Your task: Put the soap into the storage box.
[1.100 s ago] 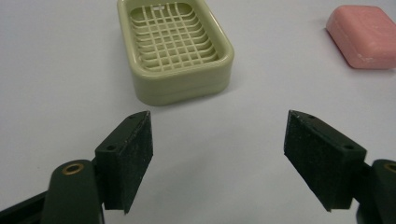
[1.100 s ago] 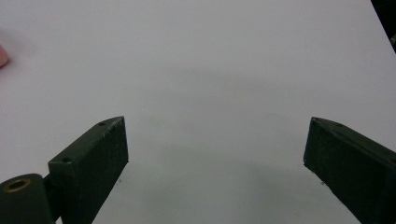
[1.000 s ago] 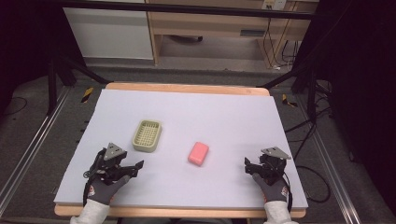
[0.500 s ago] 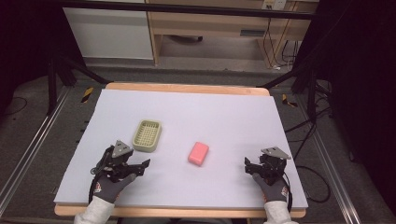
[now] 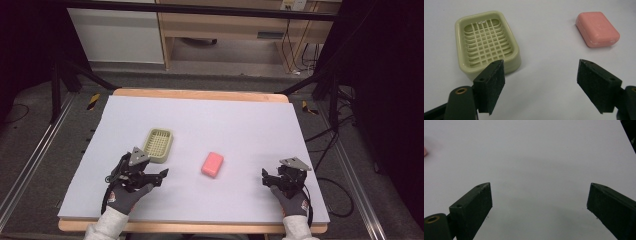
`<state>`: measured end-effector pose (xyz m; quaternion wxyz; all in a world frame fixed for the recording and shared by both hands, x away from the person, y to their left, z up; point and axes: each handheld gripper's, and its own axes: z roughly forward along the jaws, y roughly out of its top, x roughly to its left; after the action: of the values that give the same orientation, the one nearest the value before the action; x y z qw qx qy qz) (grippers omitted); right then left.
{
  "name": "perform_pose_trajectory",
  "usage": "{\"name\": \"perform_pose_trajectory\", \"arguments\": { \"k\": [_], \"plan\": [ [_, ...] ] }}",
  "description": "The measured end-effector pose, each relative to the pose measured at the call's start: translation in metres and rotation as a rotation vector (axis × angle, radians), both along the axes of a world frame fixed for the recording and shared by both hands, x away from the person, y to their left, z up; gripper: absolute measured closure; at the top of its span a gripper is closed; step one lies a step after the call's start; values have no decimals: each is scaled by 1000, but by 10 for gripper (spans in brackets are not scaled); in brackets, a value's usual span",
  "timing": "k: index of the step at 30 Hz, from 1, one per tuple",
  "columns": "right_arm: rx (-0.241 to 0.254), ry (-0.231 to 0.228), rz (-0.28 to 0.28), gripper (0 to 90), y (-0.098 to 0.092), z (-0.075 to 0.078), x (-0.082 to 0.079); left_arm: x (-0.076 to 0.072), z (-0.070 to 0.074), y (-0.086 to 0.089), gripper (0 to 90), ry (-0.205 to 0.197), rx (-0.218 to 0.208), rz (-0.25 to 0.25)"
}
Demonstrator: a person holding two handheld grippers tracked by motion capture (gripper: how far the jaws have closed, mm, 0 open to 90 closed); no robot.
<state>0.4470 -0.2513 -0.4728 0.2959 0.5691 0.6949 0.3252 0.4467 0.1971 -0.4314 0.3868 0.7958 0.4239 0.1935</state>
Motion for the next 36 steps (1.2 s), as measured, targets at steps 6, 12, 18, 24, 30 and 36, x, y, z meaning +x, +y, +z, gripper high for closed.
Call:
{"name": "perform_pose_trajectory", "arguments": {
  "k": [6,12,18,24,30,36],
  "plan": [
    [5,1,-2,64,0,0,0,3,4,-8,218,-2,-4,-9],
    [0,1,-1,64,0,0,0,7,11,-17,215,-7,-10,-24],
    [0,0,-1,64,0,0,0,10,12,-25,212,-3,-9,-32],
    [0,2,0,64,0,0,0,14,15,-33,211,-1,-17,-42],
    [0,-1,-1,64,0,0,0,17,19,-41,210,-7,-20,-55],
    [2,-1,-1,64,0,0,0,21,20,-49,209,-2,-7,-66]
  ]
}}
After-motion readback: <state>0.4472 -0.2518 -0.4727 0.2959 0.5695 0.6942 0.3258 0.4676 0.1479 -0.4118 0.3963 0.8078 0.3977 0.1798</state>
